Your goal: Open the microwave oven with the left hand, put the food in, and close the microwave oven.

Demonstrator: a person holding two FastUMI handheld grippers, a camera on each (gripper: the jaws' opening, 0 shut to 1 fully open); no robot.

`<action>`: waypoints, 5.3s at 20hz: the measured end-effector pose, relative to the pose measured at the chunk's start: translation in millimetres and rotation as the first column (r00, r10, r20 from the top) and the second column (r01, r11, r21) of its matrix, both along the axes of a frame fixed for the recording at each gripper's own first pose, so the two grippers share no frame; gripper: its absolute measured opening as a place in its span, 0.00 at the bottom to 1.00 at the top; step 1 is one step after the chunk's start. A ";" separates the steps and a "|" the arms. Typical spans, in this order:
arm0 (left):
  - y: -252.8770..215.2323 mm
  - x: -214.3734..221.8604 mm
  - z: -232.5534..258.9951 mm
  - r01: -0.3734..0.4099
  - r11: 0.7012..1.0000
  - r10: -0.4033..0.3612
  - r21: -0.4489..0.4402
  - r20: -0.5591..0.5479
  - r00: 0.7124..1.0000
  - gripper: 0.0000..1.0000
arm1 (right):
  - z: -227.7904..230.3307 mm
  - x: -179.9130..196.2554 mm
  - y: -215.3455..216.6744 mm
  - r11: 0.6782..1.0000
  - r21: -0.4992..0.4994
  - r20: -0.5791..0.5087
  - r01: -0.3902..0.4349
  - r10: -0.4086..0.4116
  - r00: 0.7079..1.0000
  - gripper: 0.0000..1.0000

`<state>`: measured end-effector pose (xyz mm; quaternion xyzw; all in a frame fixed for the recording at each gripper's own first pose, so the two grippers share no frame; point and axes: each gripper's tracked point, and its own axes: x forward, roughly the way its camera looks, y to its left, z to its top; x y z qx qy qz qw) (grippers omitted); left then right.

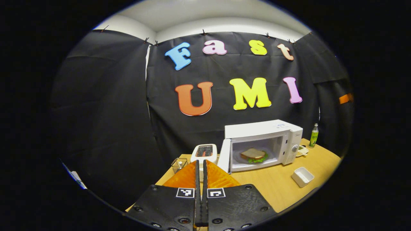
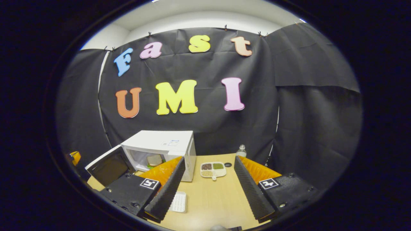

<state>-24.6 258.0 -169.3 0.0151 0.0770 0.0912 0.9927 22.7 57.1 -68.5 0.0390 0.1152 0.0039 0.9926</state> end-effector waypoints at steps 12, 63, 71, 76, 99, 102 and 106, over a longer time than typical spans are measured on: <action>14.8 11.8 -112.3 0.061 0.996 -0.067 -0.061 -0.104 0.992 0.00 | 6.2 -19.0 17.8 0.999 -0.020 -0.072 0.039 -0.041 0.997 0.98; -341.5 184.5 -83.8 0.494 0.868 -0.496 -0.049 -0.050 0.867 0.00 | -2.1 -41.3 -94.2 0.963 0.051 -0.127 0.266 -0.258 0.958 0.98; -357.6 228.0 -86.1 0.472 0.877 -0.478 -0.085 -0.056 0.877 0.00 | -14.5 -17.7 -96.6 0.964 0.073 -0.147 0.257 -0.244 0.958 0.98; -356.0 240.6 -89.7 0.439 0.896 -0.443 -0.062 -0.063 0.895 0.00 | -21.6 -2.5 -100.6 0.964 0.080 -0.147 0.253 -0.240 0.960 0.98; -330.2 215.9 -69.9 0.355 0.931 -0.362 -0.088 -0.083 0.928 0.98 | -11.7 0.9 -90.1 0.977 0.048 -0.108 0.210 -0.203 0.973 0.91; -331.6 199.0 -51.9 0.367 0.926 -0.373 -0.092 -0.059 0.926 0.97 | -5.2 1.0 -80.7 0.982 0.051 -0.093 0.179 -0.174 0.980 0.92; -325.7 172.5 -19.9 0.367 0.926 -0.370 -0.085 -0.019 0.929 0.96 | 4.2 -0.6 -71.9 0.988 0.047 -0.065 0.144 -0.141 0.988 0.98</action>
